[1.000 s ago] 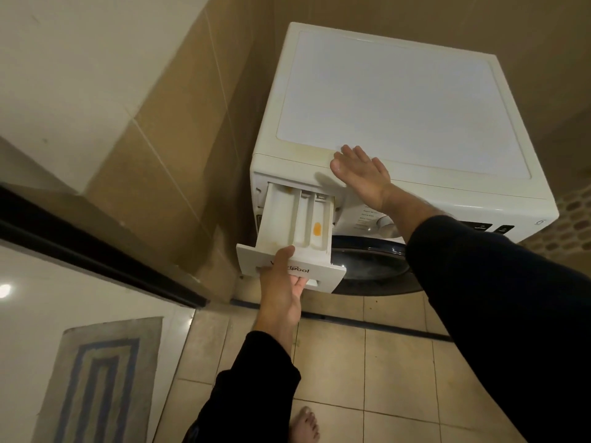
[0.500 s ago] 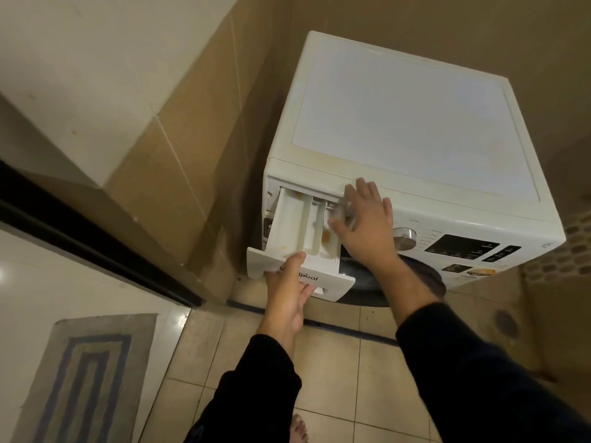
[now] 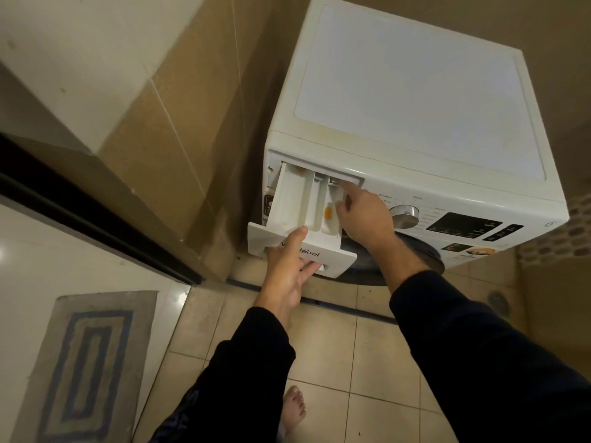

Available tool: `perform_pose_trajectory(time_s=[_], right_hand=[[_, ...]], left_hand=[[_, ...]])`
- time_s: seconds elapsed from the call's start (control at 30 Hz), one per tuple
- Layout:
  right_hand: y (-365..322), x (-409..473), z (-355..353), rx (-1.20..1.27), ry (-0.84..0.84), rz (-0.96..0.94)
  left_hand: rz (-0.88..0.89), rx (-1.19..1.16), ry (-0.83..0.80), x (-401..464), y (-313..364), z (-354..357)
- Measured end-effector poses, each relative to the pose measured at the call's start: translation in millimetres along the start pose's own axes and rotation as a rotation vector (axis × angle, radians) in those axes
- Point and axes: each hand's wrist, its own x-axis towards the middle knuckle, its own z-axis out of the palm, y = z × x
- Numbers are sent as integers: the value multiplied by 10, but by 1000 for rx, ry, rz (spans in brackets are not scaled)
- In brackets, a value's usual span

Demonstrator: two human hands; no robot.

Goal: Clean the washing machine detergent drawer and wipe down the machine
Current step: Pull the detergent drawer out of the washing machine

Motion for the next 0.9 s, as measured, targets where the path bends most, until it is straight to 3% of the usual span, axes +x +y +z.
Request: perform_pose_trajectory(time_s=[0.2,0.43,0.73,0.9], right_hand=[[-33,127,23,-33,-151,64],[-65,82,88,17,-97,91],[-39,260,31,16,-265,124],[-110,100,106,44,-227,137]], left_hand=[[-22,23,-37,23,6,-44],[-22,35,-35,22,13,-53],[-63,53,2,-28,77,-4],[-74,43,16,-107,92,-16]])
